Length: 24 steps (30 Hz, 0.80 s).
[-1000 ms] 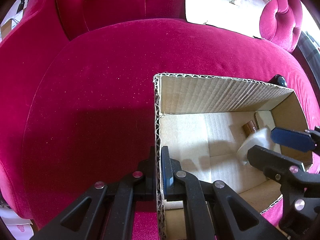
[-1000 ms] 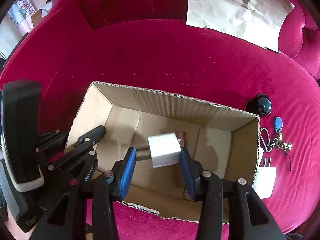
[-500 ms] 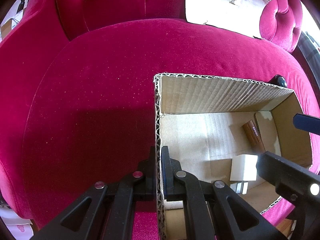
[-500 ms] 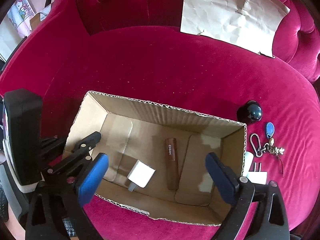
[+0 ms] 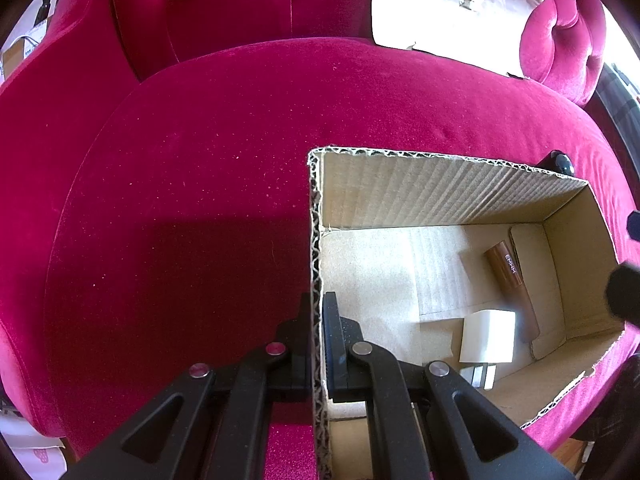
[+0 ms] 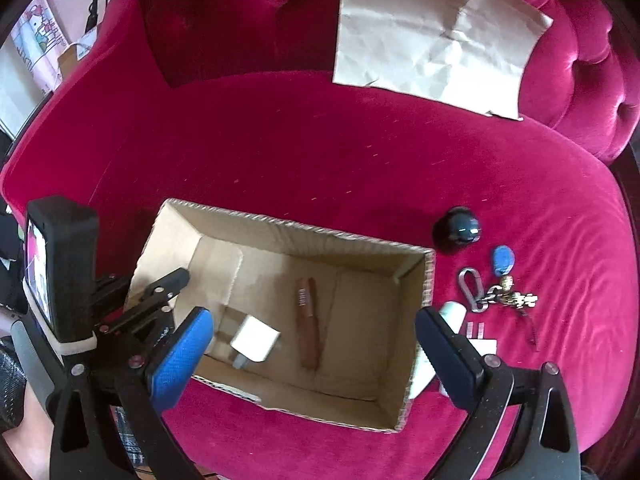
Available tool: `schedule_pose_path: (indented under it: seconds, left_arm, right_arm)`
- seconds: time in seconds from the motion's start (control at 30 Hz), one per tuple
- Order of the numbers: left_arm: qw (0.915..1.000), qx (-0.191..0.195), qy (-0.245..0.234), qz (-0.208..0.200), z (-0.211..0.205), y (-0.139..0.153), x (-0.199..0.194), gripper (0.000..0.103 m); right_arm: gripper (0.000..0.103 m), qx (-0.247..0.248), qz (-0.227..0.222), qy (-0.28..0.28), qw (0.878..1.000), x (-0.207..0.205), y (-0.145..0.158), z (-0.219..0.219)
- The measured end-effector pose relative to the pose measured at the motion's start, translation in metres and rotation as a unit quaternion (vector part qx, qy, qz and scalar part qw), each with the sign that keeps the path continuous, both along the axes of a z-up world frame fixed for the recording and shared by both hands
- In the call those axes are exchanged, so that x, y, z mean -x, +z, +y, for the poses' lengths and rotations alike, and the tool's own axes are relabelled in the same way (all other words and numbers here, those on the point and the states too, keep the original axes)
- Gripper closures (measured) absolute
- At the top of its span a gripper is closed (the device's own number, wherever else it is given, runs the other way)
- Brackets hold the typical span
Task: Organize rigid objects
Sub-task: 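Open the right tool to release the adapter into the box, then move the right tool back toward the white charger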
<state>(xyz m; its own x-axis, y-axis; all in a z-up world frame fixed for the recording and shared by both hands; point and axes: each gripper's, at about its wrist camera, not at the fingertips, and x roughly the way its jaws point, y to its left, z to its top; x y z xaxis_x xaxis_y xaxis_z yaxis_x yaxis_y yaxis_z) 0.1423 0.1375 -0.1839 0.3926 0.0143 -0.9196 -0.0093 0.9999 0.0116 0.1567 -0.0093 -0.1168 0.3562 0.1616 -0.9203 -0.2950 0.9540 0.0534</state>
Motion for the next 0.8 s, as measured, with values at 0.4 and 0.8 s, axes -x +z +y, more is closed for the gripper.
schedule_pose_path:
  seconds: [0.4, 0.8]
  left_arm:
    - [1.0000, 0.001, 0.000, -0.001, 0.000, 0.000, 0.001, 0.099]
    - [1.0000, 0.000, 0.000, -0.001, 0.001, 0.000, 0.001, 0.099]
  right_arm:
    - [0.000, 0.005, -0.020, -0.031, 0.999, -0.008, 0.016, -0.043]
    - [0.000, 0.019, -0.029, -0.066, 0.997, -0.004, 0.017, -0.095]
